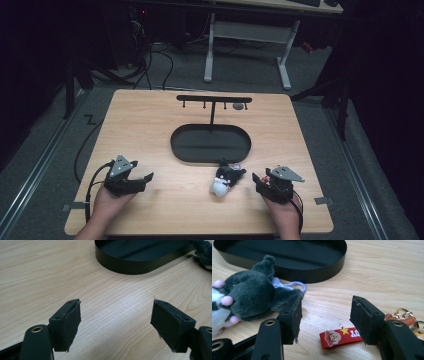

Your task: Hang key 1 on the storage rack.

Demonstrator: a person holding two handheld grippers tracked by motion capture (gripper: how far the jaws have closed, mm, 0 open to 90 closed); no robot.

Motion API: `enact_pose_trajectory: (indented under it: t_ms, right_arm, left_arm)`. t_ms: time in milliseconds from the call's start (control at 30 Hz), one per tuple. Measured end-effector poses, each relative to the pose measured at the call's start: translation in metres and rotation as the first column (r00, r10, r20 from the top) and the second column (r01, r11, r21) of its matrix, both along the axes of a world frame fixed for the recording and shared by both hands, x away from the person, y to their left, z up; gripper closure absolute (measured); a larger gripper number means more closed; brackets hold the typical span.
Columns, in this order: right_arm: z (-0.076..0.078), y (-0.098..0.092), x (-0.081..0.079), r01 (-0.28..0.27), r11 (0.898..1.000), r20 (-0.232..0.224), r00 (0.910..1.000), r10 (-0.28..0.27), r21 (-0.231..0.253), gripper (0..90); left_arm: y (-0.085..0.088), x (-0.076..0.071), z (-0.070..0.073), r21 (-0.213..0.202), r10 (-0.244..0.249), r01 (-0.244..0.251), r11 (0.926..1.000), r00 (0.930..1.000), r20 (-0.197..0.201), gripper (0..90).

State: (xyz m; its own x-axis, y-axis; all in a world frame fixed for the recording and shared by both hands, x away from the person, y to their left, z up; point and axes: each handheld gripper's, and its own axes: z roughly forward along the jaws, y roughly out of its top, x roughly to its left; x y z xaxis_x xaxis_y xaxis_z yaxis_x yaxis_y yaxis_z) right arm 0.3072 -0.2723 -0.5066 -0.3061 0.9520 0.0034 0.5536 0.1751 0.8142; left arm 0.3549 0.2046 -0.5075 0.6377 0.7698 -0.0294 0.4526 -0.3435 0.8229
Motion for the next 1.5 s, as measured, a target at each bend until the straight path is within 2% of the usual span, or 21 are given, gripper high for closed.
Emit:
enact_pose_trajectory:
  t_ms: [200, 433, 500, 633, 1000, 1100, 1300, 1433, 1467, 1500]
  right_arm:
    - [-0.003, 0.005, 0.002, -0.01, 0.999, -0.006, 0.9999, 0.01, -0.049, 37.6]
    - [-0.006, 0.004, 0.003, -0.009, 0.998, -0.018, 0.9998, 0.007, -0.061, 34.0]
    - [-0.006, 0.003, 0.002, -0.009, 0.998, -0.012, 0.9999, 0.008, -0.062, 36.5]
    - [-0.004, 0.002, 0.002, -0.023, 0.999, -0.034, 0.9992, 0.022, -0.047, 37.9]
    - [0.0, -0.002, 0.001, -0.035, 0.995, -0.085, 0.996, 0.027, -0.097, 34.6]
    - [0.001, -0.005, -0.001, -0.029, 0.996, -0.099, 0.9949, 0.02, -0.087, 33.9]
    - [0.006, -0.011, -0.004, -0.034, 0.996, -0.133, 0.9908, 0.023, -0.077, 33.9]
    - [0.008, -0.015, -0.007, -0.053, 0.997, -0.17, 0.9846, 0.041, -0.062, 31.9]
    - [0.008, -0.017, -0.008, -0.057, 0.997, -0.192, 0.9804, 0.046, -0.054, 31.2]
    - [0.008, -0.017, -0.008, -0.057, 0.997, -0.192, 0.9804, 0.046, -0.054, 31.2]
  left_arm:
    - [-0.001, 0.001, -0.001, 0.001, -0.006, 0.006, 1.0, 1.0, -0.003, 24.3]
    - [-0.002, 0.0, -0.001, 0.004, -0.012, 0.012, 0.9999, 0.9999, -0.006, 24.3]
    - [-0.002, 0.0, -0.001, 0.008, -0.015, 0.015, 0.9999, 0.9999, -0.005, 24.3]
    - [-0.004, -0.001, -0.002, 0.012, -0.024, 0.024, 0.9996, 0.9997, -0.008, 24.2]
    - [-0.008, -0.003, -0.001, 0.036, -0.044, 0.044, 0.9984, 0.9989, 0.013, 24.3]
    - [-0.009, -0.004, 0.0, 0.051, -0.052, 0.051, 0.9974, 0.9985, 0.015, 24.3]
    - [-0.009, -0.003, 0.0, 0.056, -0.057, 0.055, 0.9969, 0.9982, 0.019, 24.4]
    - [-0.009, -0.003, 0.0, 0.059, -0.059, 0.058, 0.9966, 0.9981, 0.017, 24.5]
    - [-0.009, -0.003, 0.0, 0.063, -0.06, 0.059, 0.9963, 0.9981, 0.015, 24.6]
    - [-0.009, -0.004, 0.0, 0.063, -0.061, 0.06, 0.9962, 0.998, 0.015, 24.6]
